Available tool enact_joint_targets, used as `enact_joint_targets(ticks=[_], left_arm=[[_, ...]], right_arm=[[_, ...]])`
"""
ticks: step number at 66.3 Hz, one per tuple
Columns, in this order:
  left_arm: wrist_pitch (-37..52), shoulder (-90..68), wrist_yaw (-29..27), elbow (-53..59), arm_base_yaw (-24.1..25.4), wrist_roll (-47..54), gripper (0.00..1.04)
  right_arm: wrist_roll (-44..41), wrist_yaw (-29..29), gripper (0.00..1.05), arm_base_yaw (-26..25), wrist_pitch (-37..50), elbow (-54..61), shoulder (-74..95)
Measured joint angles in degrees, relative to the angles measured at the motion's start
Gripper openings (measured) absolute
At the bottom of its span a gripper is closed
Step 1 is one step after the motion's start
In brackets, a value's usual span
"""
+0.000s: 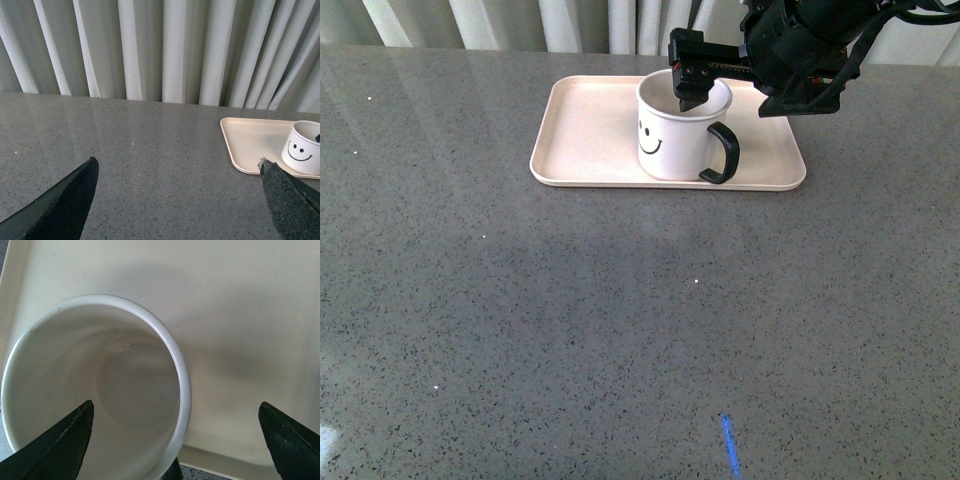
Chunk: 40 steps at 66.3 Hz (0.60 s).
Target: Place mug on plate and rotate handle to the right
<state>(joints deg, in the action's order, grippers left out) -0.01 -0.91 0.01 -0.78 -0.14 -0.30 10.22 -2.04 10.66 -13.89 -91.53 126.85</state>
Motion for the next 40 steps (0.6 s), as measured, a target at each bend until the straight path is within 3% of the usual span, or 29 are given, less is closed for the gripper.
enact_joint_targets(ticks=[17, 23, 40], left_arm=[[0.0, 0.0, 0.0, 0.0, 0.0, 0.0, 0.96], [0.0, 0.0, 0.0, 0.0, 0.0, 0.0, 0.96], [0.0, 0.0, 0.0, 0.0, 0.0, 0.0, 0.96]], right_arm=[[1.05, 0.57, 0.95, -0.02, -1.36, -2.73, 1.88], [1.51, 0.57, 0.86, -0.02, -1.99, -3.5, 2.25], [2.51, 1.18, 0.46, 0.09, -3.45, -5.84, 3.3]])
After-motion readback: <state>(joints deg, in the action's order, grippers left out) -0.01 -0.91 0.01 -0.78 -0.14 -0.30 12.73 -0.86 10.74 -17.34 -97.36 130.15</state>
